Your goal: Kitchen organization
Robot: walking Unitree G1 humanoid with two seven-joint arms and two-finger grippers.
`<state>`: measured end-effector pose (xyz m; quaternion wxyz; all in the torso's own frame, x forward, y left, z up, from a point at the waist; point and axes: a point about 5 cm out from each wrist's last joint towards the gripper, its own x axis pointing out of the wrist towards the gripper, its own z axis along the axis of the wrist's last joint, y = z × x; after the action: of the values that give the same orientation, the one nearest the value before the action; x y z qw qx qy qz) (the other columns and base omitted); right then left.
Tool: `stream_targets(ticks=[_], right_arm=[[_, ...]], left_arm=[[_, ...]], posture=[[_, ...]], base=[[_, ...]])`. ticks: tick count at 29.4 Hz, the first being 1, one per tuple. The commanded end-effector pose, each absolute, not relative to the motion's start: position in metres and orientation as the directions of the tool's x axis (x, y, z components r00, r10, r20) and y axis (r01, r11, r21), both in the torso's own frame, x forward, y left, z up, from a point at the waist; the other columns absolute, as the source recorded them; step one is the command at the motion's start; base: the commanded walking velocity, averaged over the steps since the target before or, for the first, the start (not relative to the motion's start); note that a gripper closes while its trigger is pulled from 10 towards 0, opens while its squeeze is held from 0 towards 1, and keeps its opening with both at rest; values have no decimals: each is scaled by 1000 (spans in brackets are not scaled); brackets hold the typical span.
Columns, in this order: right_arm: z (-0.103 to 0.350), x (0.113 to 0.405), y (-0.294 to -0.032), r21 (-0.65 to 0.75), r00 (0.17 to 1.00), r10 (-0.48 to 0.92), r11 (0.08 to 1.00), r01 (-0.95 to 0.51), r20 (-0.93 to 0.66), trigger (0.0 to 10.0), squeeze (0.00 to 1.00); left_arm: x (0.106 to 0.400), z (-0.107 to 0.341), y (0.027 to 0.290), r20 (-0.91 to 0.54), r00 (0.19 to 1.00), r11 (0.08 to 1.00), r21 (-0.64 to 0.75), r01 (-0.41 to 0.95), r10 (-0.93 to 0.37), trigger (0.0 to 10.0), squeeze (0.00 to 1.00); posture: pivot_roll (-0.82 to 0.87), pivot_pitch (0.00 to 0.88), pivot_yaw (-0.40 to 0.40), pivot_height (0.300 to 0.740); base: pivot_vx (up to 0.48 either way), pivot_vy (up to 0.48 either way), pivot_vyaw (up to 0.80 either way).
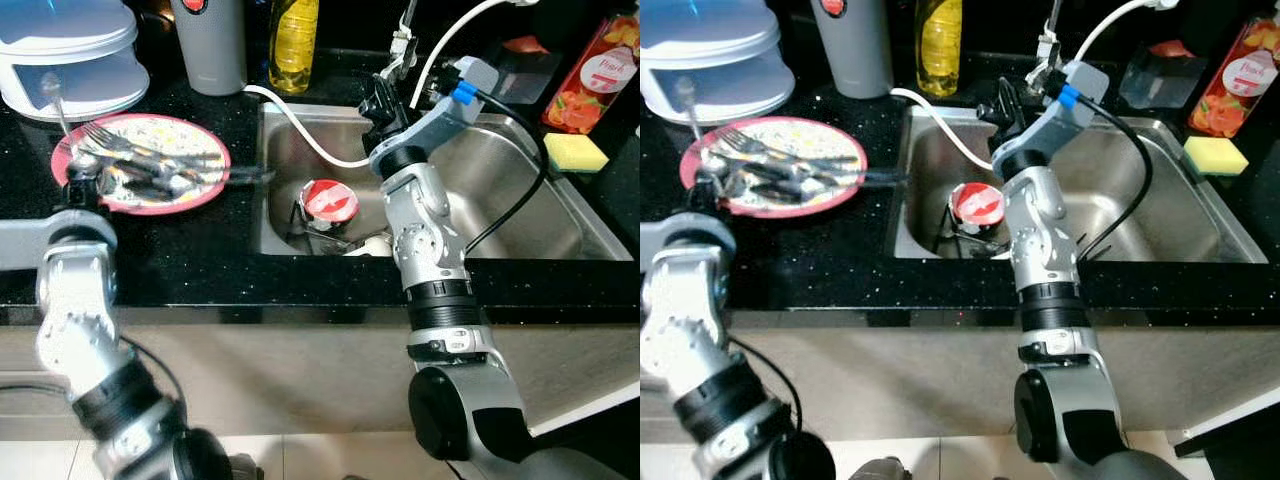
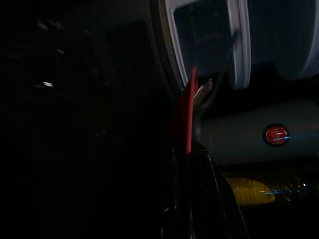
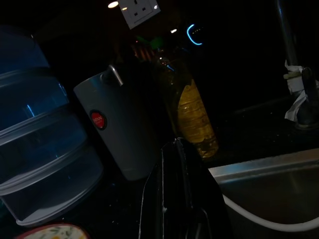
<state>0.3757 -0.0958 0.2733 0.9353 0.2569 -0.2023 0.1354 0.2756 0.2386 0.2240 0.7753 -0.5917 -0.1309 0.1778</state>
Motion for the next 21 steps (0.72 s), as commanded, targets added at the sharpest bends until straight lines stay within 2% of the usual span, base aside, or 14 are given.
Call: stream_targets(ticks=[1,4,5,6,7,13,14,15,17,21], right_arm=[[272,378,-97,426,887,156,832,-355,434,10000,0],[271,378,-93,423,886,172,828,-367,432,10000,0],[271,378,-91,423,884,178,826,-373,431,10000,0],[271,378,-91,423,884,178,826,-373,431,10000,0],[272,379,-90,423,884,180,825,-375,432,10000,0],[270,378,-91,425,886,178,826,-371,427,10000,0],[269,378,-91,425,887,178,826,-370,427,10000,0],[269,378,-91,425,887,179,826,-371,427,10000,0],[269,377,-91,423,885,180,825,-374,430,10000,0],[266,376,-91,424,886,182,825,-374,427,10000,0]], left_arm=[[274,197,229,-143,899,146,-964,-221,414,10000,0],[270,190,229,-191,884,143,-951,-274,426,10000,0],[272,189,228,-206,880,144,-945,-292,429,10000,329],[272,189,228,-206,880,144,-945,-292,429,10000,329],[273,189,228,-208,878,151,-943,-297,430,10000,1000],[265,188,228,-249,856,139,-929,-344,453,10000,1000],[263,187,229,-259,847,139,-923,-358,464,10000,0],[261,186,229,-265,841,138,-920,-368,472,10000,0],[253,182,240,-304,756,253,-815,-521,580,10000,0],[242,184,253,-280,636,355,-639,-683,720,10000,0]], posture=[[299,72,-87,740],[301,72,-92,740],[301,72,-92,740],[301,72,-92,740],[302,72,-97,740],[303,70,-94,740],[303,70,-94,740],[303,70,-94,740],[302,61,-89,740],[315,45,-90,740]], base=[[0,0,0],[0,0,0],[0,0,0],[0,0,0],[0,0,0],[0,0,0],[0,0,0],[0,0,0],[0,0,0],[0,0,0]])
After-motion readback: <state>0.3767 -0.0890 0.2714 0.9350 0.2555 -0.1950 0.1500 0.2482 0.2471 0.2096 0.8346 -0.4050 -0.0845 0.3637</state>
